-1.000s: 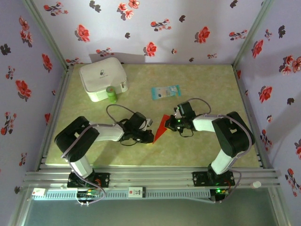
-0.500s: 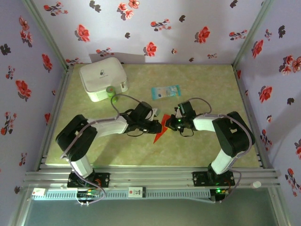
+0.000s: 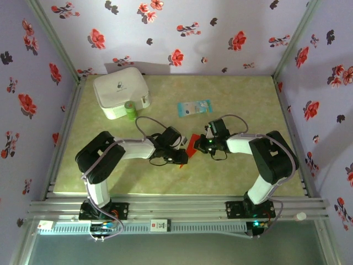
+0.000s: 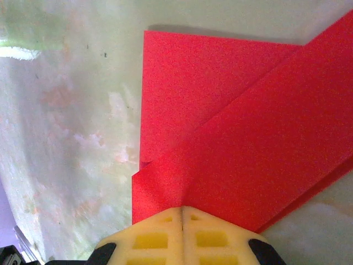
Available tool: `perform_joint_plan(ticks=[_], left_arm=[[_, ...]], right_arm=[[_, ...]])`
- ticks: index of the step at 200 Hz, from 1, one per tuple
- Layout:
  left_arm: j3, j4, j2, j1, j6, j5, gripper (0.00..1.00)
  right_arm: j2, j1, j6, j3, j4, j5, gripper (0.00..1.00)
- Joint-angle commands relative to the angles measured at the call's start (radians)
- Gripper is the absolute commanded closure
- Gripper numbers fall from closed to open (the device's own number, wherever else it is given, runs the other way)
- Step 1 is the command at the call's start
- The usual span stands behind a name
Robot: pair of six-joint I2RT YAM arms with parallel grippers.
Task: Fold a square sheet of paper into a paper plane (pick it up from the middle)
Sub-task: Fold the wing for the fifth time at the center of the table.
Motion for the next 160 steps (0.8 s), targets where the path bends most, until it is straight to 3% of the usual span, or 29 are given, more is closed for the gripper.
perform_joint_plan(ticks=[1,78,104,133,160], left_arm=[[-0.094,-0.098,-0.04,-0.008,0.011,-0.025,0.85],[-0.192,-0.184,-0.197,-0.009,0.049,-0.046,0.87],[-0.186,-0.173,-0.264,-0.002,0.046,-0.09,0.88],[-0.18,-0.112,-0.292,0.041,-0.003,-0.128,0.89],[-0.175,-0.055,-0.293,0.091,-0.051,-0.137,0.9]], right_arm=[[0.038,-0.015,-0.025,-0.016,-0.121,0.11,1.0],[0.035,-0.018,-0.031,-0.004,-0.135,0.104,1.0],[0.026,-0.018,-0.043,-0.005,-0.086,0.045,0.98],[0.028,-0.014,-0.142,0.07,-0.109,-0.062,0.97],[0.057,-0.003,-0.268,0.163,-0.245,-0.077,0.97]])
